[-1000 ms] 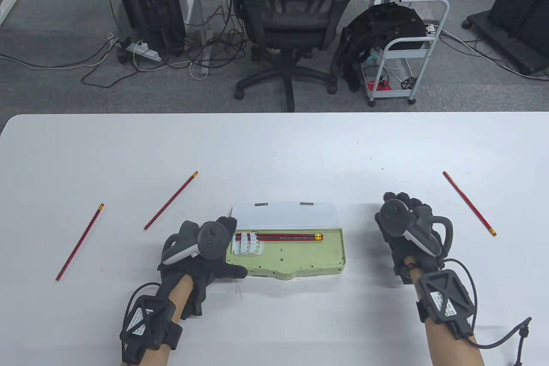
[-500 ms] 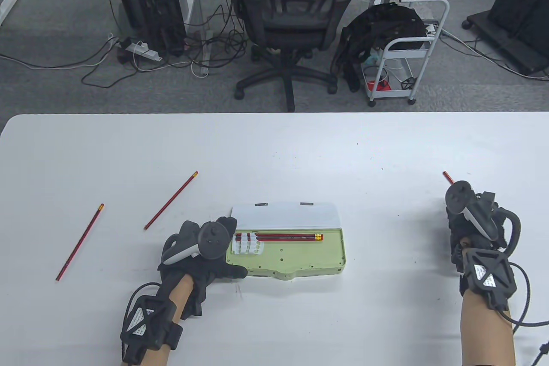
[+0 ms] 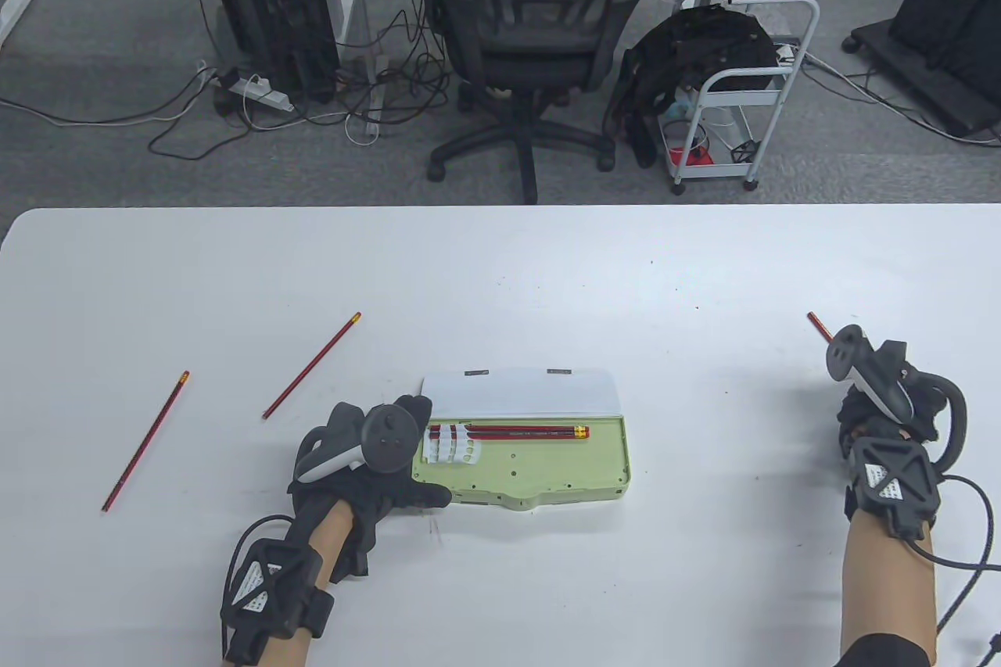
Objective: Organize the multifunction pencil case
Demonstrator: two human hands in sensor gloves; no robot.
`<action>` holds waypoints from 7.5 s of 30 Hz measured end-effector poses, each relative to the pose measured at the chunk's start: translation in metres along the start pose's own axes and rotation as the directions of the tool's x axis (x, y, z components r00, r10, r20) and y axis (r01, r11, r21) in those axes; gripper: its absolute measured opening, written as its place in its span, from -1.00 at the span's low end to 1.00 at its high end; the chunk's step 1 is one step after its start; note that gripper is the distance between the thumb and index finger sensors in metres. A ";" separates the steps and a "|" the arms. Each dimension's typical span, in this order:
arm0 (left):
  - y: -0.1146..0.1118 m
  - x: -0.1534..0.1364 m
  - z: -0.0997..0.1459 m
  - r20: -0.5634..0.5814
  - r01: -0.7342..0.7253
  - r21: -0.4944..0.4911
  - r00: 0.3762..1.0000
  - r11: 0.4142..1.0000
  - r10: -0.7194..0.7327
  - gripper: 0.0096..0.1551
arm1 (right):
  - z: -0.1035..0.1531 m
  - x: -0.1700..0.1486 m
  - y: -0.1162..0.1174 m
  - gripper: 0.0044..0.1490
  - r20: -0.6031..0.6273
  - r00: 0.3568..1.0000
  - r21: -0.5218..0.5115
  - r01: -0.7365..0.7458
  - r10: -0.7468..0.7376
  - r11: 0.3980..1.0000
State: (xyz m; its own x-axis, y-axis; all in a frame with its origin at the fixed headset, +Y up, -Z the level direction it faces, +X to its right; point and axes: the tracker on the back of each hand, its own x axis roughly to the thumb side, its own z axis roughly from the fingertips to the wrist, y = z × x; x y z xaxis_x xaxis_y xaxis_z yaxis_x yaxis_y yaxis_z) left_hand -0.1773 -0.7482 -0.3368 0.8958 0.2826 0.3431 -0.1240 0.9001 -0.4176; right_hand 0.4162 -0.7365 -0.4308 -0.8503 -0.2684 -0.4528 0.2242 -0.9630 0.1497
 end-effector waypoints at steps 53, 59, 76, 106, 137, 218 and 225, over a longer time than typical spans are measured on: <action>-0.001 0.001 0.000 0.001 0.011 0.008 1.000 1.000 -0.011 0.47 | 0.171 0.131 -0.097 -0.48 0.586 0.777 -0.107 0.356 -0.230 0.928; -0.001 0.001 0.000 0.002 0.011 0.009 1.000 1.000 -0.011 0.47 | 0.203 0.152 -0.093 -0.49 0.681 0.722 -0.194 0.342 -0.125 0.919; -0.001 0.001 -0.001 0.002 0.009 0.010 1.000 1.000 -0.009 0.47 | 0.242 0.194 -0.082 -0.49 0.800 0.599 -0.262 0.294 0.037 0.919; -0.002 0.001 0.000 0.000 0.016 0.008 1.000 1.000 -0.016 0.47 | 0.259 0.222 -0.078 -0.50 0.839 0.536 -0.289 0.298 0.091 0.910; -0.001 0.002 -0.001 -0.003 0.022 0.008 1.000 1.000 -0.022 0.46 | 0.212 0.171 -0.072 -0.22 0.647 0.745 -0.099 0.297 -0.165 0.950; 0.024 -0.003 0.016 -0.005 -0.038 0.089 0.999 0.995 0.039 0.41 | 0.197 0.174 -0.046 0.31 0.774 0.507 0.337 0.177 -0.379 0.925; 0.081 -0.065 0.043 -0.391 0.074 0.338 0.918 0.938 0.069 0.07 | 0.197 0.174 -0.047 0.31 0.772 0.509 0.339 0.177 -0.381 0.924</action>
State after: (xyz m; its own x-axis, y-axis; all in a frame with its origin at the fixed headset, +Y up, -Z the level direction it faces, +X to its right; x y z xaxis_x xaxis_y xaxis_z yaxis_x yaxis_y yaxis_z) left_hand -0.2642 -0.6795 -0.3564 0.9805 0.1916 -0.0429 -0.1946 0.9774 -0.0825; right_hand 0.1642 -0.7331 -0.3435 -0.8856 0.2500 0.3913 -0.1045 -0.9284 0.3565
